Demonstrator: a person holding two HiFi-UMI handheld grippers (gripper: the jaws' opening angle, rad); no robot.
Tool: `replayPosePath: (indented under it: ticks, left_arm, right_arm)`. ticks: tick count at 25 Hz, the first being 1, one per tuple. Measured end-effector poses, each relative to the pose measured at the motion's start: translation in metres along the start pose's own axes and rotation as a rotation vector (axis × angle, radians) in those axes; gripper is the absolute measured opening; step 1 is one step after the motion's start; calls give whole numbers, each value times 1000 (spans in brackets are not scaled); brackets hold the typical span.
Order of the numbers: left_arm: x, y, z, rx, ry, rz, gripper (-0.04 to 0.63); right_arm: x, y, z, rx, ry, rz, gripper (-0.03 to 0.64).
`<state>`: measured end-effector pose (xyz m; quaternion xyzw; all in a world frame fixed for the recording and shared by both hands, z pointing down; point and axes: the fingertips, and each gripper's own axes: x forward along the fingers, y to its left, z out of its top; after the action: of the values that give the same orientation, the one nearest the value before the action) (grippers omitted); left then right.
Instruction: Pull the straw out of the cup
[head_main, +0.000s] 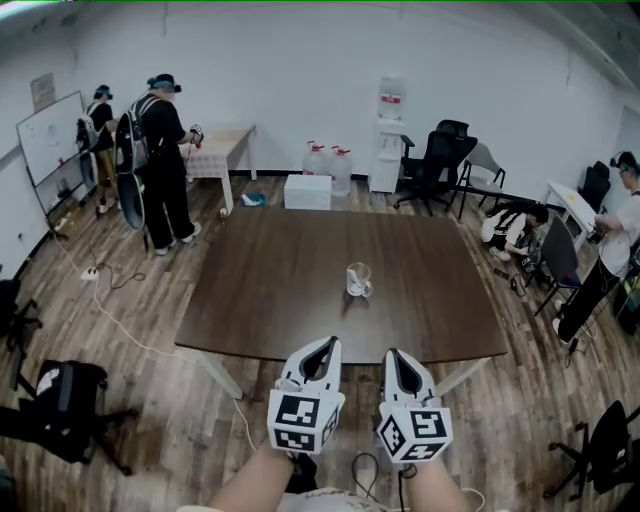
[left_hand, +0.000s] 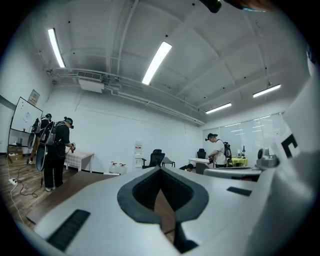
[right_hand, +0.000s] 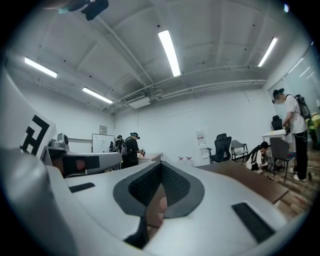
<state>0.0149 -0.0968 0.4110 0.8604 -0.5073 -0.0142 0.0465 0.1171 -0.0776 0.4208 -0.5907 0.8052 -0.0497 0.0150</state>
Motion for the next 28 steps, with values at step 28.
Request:
replayPosePath:
  ticks: [28]
  left_arm:
    - [207,160,-4,-63,64,-157,2]
  right_arm:
    - [248,-27,-22,-67,100,-114,12]
